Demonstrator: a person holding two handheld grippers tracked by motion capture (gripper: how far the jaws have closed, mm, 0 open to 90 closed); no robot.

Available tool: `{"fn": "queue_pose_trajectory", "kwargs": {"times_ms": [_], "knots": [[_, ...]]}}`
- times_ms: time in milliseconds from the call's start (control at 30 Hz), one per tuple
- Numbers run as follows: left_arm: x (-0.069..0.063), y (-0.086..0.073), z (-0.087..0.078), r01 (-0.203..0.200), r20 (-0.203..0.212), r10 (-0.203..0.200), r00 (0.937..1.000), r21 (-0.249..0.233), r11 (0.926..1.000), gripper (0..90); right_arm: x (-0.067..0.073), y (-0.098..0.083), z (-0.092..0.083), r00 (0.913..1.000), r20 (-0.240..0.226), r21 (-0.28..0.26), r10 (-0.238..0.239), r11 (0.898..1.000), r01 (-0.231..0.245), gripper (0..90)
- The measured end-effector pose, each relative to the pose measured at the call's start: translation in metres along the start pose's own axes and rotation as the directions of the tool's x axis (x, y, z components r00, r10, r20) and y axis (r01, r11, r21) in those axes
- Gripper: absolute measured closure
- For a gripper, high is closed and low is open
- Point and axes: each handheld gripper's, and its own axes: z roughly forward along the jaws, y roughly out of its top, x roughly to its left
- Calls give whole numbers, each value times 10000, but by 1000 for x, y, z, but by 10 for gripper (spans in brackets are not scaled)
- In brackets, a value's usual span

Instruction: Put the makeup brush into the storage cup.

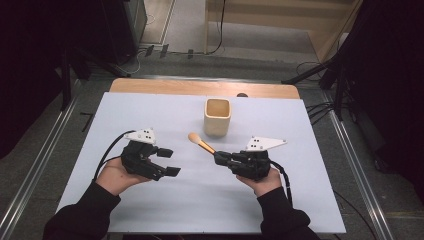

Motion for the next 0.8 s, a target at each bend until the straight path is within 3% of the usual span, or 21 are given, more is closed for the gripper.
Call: {"fn": "queue_pose_trajectory", "kwargs": {"times_ms": [100, 400, 600, 633, 800], "knots": [[-2, -3, 3, 143, -247, -152, 9996, -373, 9992, 259, 1, 0, 2, 9998, 37, -149, 195, 9997, -194, 790], [-7, -9, 10, 509, -112, -518, 9986, -659, 9965, 229, 3, -1, 5, 9992, 71, -415, 396, 9984, -393, 790], [-12, -11, 11, 854, -82, -873, 9961, -1367, 9869, 272, 3, -2, 8, 9982, 134, -688, 578, 9960, -567, 790], [-14, -11, 12, 1042, -45, -1062, 9943, -1572, 9821, 276, 4, -2, 9, 9979, 107, -788, 635, 9949, -625, 790], [-15, -9, 15, 1289, 97, -1293, 9916, -1787, 9754, 283, 6, -4, 13, 9974, 60, -884, 714, 9936, -706, 790]]}}
